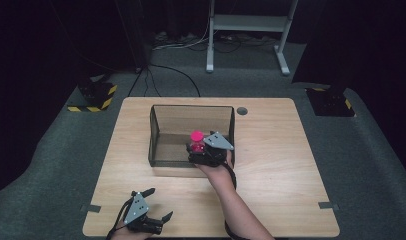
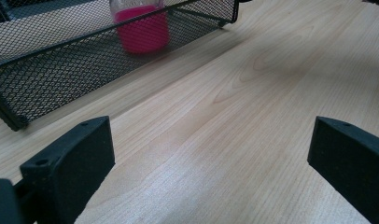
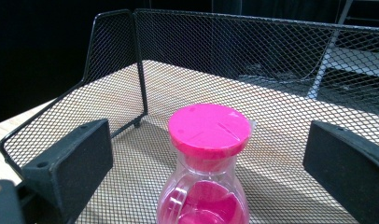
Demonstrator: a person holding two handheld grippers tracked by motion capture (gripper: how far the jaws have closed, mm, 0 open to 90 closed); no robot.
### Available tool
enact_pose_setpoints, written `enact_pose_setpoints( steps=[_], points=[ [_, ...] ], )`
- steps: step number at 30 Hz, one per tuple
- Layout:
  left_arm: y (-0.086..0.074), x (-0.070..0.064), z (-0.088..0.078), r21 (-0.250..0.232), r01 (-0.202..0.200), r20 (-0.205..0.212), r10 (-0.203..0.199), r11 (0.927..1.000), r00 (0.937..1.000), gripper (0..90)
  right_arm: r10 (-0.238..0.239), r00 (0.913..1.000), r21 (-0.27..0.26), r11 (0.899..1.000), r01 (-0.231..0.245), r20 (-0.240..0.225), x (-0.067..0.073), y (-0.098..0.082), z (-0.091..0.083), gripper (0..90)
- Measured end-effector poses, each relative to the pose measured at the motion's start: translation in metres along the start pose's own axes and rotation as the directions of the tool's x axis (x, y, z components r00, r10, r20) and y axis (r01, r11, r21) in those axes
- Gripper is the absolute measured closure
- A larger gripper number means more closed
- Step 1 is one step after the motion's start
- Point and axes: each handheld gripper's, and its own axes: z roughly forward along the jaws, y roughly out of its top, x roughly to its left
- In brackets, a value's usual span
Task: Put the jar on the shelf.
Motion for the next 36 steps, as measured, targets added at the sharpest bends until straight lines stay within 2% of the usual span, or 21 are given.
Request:
enact_pose_setpoints(
  steps=[23,36],
  points=[
    [0.0,-0.001,0.0,0.001,-0.002,-0.002,0.002,1.0,1.0,1.0,0.002,0.9999,-0.004,1.0,-0.002,-0.016,-0.002,0.001,-0.016,0.3],
    [0.0,-0.001,0.001,0.007,-0.009,-0.003,0.009,0.9999,1.0,1.0,-0.011,0.9999,-0.011,1.0,0.011,-0.011,-0.008,-0.008,-0.042,0.2]
  ],
)
